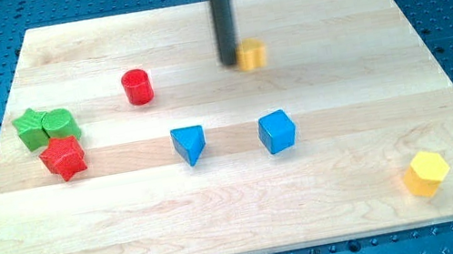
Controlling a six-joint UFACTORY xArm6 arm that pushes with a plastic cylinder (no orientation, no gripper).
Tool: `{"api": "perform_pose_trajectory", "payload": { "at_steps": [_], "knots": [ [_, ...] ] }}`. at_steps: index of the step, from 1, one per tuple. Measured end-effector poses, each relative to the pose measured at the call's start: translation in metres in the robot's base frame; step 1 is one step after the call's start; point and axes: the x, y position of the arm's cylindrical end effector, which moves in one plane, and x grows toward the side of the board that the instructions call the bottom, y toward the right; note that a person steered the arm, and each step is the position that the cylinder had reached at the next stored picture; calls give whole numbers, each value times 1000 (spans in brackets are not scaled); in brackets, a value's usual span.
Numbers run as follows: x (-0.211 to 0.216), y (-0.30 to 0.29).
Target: Place the heart at the bottom right of the cube
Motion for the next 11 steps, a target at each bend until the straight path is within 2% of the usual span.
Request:
{"api": "perform_pose_trajectory", "payload": {
  "at_steps": [1,2,4,5,6,7,8,9,10,11],
  "knots": [
    [7,52],
    [-12,53],
    [93,47],
    [35,38],
    [25,100],
    [91,108],
    [136,108],
    [124,64],
    [122,47],
    [145,28]
  ]
}}
